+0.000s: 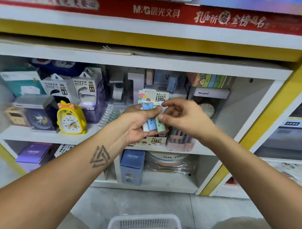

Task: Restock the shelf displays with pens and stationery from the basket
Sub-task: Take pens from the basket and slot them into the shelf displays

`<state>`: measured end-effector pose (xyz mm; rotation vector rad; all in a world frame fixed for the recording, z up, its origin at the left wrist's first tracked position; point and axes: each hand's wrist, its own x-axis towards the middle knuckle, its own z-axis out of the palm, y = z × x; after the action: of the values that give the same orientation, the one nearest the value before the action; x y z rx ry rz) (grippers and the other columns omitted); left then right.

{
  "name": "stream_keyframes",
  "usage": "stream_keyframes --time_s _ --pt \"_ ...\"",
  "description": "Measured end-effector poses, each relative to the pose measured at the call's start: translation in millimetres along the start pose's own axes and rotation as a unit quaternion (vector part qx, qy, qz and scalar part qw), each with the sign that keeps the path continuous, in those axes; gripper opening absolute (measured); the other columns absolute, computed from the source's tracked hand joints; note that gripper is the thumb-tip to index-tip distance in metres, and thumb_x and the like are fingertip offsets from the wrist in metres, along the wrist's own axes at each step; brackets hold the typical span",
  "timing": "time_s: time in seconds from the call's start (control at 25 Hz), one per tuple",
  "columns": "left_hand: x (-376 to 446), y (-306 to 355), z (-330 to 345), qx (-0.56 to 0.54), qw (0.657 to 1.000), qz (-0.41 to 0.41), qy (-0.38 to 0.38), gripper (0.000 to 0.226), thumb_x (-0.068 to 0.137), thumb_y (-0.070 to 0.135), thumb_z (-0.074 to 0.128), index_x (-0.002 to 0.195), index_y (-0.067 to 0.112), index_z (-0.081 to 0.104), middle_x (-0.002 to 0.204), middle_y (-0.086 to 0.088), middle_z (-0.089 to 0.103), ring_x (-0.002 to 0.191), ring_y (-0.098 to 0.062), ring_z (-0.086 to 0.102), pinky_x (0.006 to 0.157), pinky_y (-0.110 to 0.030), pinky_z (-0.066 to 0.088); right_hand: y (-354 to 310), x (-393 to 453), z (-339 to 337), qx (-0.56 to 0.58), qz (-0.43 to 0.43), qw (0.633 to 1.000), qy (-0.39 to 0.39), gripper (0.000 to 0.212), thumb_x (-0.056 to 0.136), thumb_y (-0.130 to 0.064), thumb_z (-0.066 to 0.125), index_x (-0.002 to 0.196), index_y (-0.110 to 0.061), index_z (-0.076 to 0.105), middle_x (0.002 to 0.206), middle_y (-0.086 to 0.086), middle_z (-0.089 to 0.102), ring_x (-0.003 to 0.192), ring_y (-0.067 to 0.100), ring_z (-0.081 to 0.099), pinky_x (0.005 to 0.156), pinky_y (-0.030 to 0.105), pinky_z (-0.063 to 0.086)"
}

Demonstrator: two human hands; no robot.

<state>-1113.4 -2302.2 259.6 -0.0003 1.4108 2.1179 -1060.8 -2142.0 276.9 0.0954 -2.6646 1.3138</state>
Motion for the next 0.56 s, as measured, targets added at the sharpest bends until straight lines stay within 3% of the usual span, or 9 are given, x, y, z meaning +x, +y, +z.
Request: stream_keyframes --time_s 0.2,0.36,0.48,0.56 --pt "-10.7 27.4 -26.3 0.041 0.999 -0.004 0.007 0.025 0.091 0.011 0.066 0.114 0.002 0.060 0.099 -0.022 0.074 0.086 -0.039 0.073 0.066 -0.060 0.058 -20.5 29.2 20.8 0.127 0.042 0.989 -0.058 0.045 0.078 -0.003 0.082 0.117 -0.021 0.067 0.079 -0.002 0.073 0.071 0.011 0.071 0.066 0.026 0.054" --pt "-18.5 55.6 -57.4 0.043 0.998 -0.021 0.052 0.010 0.100 0.007 0.052 0.103 -0.001 0.057 0.090 -0.025 0.073 0.080 -0.038 0.073 0.069 -0.060 0.057 -31.1 54.4 33.0 0.174 0.062 0.983 0.008 0.029 0.084 0.006 0.073 0.108 -0.010 0.069 0.081 0.010 0.075 0.065 0.017 0.071 0.057 0.023 0.055" --pt "-18.5 73.1 -84.1 0.029 0.989 0.004 0.142 0.014 0.100 0.001 0.047 0.112 -0.001 0.054 0.116 -0.029 0.061 0.091 -0.040 0.070 0.066 -0.052 0.060 -32.9 72.3 51.9 0.166 0.034 0.984 0.048 0.015 0.090 0.006 0.066 0.102 -0.003 0.064 0.092 0.018 0.070 0.066 0.019 0.074 0.059 0.023 0.058" --pt "-16.9 79.9 -99.5 0.024 0.983 0.019 0.179 0.010 0.100 -0.001 0.046 0.108 -0.001 0.052 0.115 -0.026 0.055 0.090 -0.038 0.067 0.061 -0.048 0.061 -31.0 81.7 65.5 0.133 0.000 0.990 0.053 0.013 0.091 0.006 0.065 0.094 -0.007 0.063 0.093 0.016 0.063 0.072 0.023 0.076 0.062 0.022 0.059"
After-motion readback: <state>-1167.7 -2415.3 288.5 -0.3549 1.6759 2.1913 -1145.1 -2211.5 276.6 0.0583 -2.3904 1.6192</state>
